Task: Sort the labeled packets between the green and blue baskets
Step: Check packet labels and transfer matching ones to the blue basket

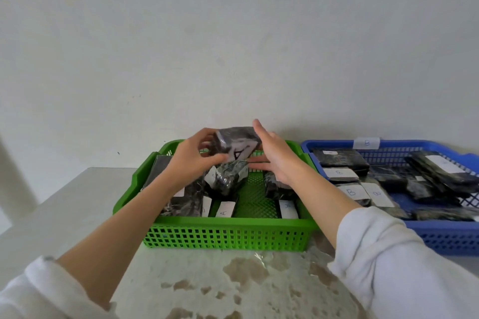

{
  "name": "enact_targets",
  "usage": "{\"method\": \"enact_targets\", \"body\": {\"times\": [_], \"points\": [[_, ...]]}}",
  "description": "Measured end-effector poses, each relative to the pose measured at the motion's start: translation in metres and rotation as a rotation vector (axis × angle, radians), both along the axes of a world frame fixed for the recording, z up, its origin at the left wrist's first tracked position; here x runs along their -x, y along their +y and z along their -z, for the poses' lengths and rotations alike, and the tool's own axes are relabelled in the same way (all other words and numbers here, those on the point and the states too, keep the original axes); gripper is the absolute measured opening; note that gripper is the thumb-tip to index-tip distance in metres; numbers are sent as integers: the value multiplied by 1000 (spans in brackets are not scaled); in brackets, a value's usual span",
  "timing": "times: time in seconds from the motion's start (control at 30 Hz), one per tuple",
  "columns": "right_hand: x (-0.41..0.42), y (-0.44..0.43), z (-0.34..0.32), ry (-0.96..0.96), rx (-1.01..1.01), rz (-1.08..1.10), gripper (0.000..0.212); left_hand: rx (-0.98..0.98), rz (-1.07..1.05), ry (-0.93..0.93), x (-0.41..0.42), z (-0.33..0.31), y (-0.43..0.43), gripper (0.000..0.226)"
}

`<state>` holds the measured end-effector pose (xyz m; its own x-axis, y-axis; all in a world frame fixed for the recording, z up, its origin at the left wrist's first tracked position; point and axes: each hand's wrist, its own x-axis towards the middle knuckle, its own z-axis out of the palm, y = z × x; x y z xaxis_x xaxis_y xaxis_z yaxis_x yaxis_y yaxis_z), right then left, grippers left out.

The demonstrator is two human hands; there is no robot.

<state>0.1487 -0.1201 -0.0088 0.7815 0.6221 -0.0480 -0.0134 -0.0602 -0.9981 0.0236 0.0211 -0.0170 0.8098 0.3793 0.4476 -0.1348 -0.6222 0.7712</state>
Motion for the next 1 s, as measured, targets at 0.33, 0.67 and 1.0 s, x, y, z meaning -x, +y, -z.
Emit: {"method": "enact_targets", "body": {"times": [0.33, 0.67, 1.0], "points": [[-33, -65, -15, -55, -240, 158, 20, -728, -12, -17, -27, 8, -36, 59], [-26, -75, -20, -897, -46, 424, 46, -583, -216, 543, -25, 22, -22, 76], [-16, -68, 3, -1229, 578, -192, 61, -111, -364, 273, -14, 13, -4, 54]]}}
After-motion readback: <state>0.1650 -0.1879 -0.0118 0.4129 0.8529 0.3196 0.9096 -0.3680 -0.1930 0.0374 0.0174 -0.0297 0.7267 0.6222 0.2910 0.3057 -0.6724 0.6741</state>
